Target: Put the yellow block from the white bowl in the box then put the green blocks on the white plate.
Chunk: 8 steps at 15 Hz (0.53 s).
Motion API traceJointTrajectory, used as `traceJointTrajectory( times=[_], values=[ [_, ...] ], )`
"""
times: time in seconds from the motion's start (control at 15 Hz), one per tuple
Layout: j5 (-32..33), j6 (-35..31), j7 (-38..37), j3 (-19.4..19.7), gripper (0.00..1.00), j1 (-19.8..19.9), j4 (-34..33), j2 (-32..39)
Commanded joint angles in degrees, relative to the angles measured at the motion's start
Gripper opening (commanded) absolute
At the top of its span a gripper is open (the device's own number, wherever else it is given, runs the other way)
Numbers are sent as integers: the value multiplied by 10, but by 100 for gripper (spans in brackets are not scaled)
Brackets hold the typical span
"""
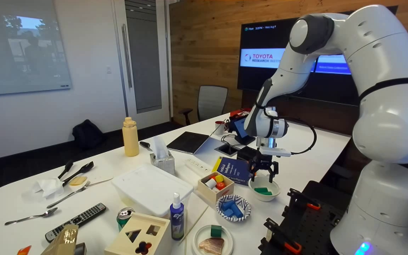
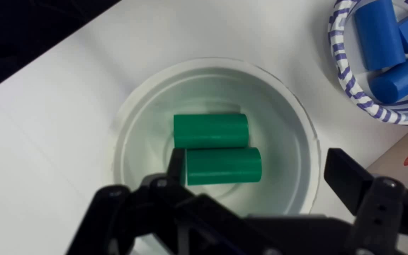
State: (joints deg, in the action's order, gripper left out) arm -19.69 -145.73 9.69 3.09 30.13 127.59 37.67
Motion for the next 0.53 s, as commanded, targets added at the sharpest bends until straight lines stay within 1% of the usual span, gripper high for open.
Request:
traceJointTrajectory(
  times=[0.0,0.27,0.47],
  values=[
    [-5,-11,-20,15,100,-22,-34,37],
    [1,-4,-34,24,100,-29,-67,68],
    [5,6,-38,30,100,-27,-70,71]
  ],
)
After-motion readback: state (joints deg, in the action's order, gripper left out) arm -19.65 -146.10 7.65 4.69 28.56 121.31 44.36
